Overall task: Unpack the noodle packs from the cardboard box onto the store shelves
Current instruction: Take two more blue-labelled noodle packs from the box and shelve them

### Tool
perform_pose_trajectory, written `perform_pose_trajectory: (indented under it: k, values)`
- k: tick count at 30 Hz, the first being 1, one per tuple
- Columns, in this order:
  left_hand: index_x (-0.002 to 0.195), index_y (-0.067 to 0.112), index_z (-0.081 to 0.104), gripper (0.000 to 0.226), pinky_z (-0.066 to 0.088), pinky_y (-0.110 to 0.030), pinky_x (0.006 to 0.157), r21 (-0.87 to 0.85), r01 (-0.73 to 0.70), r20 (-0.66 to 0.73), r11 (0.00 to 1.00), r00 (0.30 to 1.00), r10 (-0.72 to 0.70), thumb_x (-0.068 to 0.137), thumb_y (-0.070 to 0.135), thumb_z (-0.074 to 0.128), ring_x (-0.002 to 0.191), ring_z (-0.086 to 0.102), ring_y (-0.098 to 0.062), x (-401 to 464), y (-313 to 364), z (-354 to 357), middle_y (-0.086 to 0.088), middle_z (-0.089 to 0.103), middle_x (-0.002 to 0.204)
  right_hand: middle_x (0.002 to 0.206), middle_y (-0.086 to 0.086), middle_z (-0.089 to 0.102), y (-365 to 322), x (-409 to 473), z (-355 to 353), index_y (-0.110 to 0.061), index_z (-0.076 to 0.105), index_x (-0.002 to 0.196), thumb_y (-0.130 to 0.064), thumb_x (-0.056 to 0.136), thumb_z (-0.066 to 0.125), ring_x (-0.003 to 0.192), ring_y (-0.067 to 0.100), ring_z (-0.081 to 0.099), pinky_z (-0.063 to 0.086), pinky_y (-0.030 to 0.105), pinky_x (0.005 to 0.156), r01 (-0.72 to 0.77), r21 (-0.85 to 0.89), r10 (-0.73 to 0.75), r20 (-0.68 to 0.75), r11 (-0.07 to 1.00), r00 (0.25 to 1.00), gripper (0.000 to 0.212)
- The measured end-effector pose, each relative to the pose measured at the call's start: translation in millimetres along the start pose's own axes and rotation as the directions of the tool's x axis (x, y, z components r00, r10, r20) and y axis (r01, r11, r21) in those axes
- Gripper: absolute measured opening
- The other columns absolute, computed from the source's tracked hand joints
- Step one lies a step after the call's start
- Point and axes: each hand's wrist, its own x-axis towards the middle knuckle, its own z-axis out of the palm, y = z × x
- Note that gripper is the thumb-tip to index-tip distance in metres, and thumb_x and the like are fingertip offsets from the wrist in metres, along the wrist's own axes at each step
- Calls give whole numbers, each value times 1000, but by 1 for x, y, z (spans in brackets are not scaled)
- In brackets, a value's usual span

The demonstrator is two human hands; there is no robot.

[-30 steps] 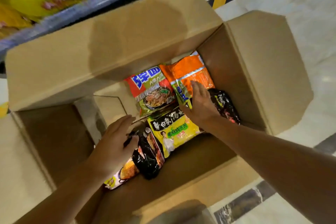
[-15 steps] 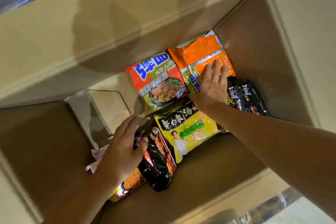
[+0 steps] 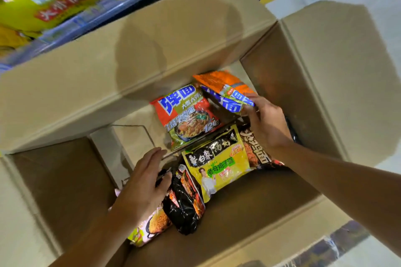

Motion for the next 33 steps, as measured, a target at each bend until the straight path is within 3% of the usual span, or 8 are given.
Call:
perform_pose_trajectory:
  k: [3,6,9,13,17,20,25,33]
  values:
    - [150,25,31,54,26,-22,112,27,19,-24,999,1000,-19,100,35,49,139,31,-9,19,12,-4,10,29,152,102,-2,71,-6,-6,-11,-15,65,112,-29,105,48,84,0,63,44,11,73,-23,220,32,-37,975,999,24]
    - [145,24,39,51,30,-24,106,-82,128,-63,988,989,-134,98,31,55,130,42,-15,48,16,-5,0,39,149,75,-3,66,-11,-7,-15,-12,62,98,-29,105,47,61,4,55,42,17,57,-68,363,104,-81,929,991,24]
    - [147,26,34,55,41,-37,103,-284,295,-71,912,942,-327,98,35,55,125,48,-22,76,21,-3,-4,42,149,75,-8,66,-5,1,-13,-11,63,94,-32,105,48,64,-5,57,47,16,62,-122,449,188,-106,885,976,28]
    - [145,16,32,58,40,-27,68,-434,399,-49,807,885,-464,96,32,58,87,56,-14,108,29,7,2,56,118,86,-5,70,15,16,-2,-17,61,99,-41,104,46,81,5,66,57,34,81,-194,533,292,-104,824,951,28]
    - [137,18,39,57,50,-42,94,-591,412,-16,694,854,-520,90,33,68,106,58,-22,128,25,16,-1,59,121,100,-1,69,26,22,7,-18,52,117,-45,102,47,95,15,70,56,47,91,-300,577,386,-28,760,922,31]
    - [134,18,43,61,50,-47,99,-689,430,23,583,818,-575,85,37,73,111,59,-23,133,19,18,-1,60,121,108,-1,67,22,19,6,-18,39,137,-36,97,62,89,5,72,58,25,77,-329,771,372,129,545,919,50]
    - [120,9,61,43,50,-39,96,-780,455,161,430,809,-565,88,36,71,96,64,-18,134,20,10,-6,70,115,119,-12,61,42,15,4,-32,30,147,-22,66,92,101,-2,65,54,17,88,-305,444,285,114,842,952,102]
    - [122,8,58,55,49,-47,100,-845,370,171,385,871,-460,76,25,83,107,67,-23,123,37,3,-4,73,110,104,-15,64,26,5,1,-27,51,124,-20,70,90,87,-13,62,54,10,74,-200,401,249,-75,894,966,67]
